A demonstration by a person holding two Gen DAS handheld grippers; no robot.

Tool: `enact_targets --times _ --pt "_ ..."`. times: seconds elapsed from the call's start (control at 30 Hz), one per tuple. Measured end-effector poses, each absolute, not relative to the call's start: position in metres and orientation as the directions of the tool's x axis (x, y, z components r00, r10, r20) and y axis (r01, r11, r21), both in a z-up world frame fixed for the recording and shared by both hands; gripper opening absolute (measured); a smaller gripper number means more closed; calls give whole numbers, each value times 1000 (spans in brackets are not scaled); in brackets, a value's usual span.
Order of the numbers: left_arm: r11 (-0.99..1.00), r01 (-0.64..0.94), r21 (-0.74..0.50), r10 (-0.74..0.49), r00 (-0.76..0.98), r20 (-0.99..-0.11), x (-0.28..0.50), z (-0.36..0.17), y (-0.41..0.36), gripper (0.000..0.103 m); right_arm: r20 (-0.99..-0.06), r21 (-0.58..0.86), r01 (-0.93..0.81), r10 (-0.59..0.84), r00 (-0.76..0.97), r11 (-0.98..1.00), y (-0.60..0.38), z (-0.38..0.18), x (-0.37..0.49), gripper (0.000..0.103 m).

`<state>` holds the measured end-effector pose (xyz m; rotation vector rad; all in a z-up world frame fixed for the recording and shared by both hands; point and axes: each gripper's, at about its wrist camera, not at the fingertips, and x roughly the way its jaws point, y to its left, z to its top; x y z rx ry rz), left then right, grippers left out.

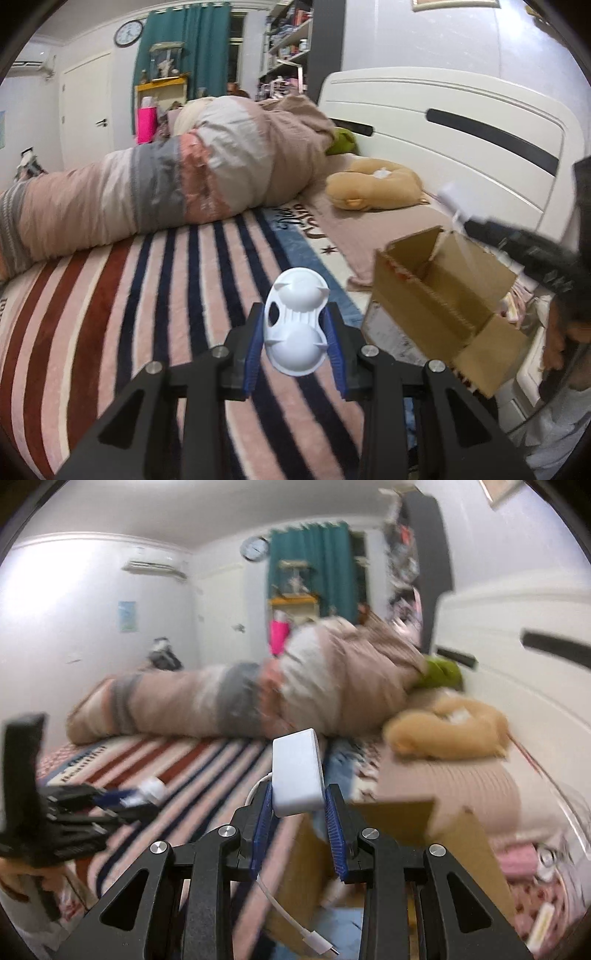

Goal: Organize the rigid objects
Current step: 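Carry the adapter and eye-mask case into the box and open both grippers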

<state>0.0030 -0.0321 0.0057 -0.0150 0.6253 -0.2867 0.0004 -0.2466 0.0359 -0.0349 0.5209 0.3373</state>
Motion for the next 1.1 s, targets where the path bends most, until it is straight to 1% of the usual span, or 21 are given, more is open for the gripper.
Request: enact_targets --times 0.23,0.43,0.53,0.6,0.63,0.87,1.0,1.1 --pt "938 328 -110 -328 741 -587 12 10 -76 29 -634 54 -237 217 742 970 -289 -11 28 24" --pt "933 345 -102 -334 728 -599 16 9 -90 29 -687 23 -195 157 710 981 -302 -35 34 25" --pt "933 347 -100 -334 725 -602 17 9 -91 29 -687 24 -182 149 711 983 -304 -36 34 25" --pt "932 349 -99 -335 724 -602 17 10 -92 29 -681 30 -182 153 716 983 -306 -35 32 32" --pt "931 350 -101 -337 725 -600 17 10 -92 29 -678 30 -181 153 719 983 -306 -34 33 39" --pt "917 393 -76 -358 719 -596 21 24 -109 29 -633 77 -191 196 749 979 -317 -23 29 39" --pt "882 466 -67 -407 685 -604 31 34 -144 29 -621 97 -207 222 752 974 -327 -22 23 39" --pt "856 509 -88 -442 634 -635 47 34 -171 29 -614 97 -245 252 748 965 -329 -25 18 39"
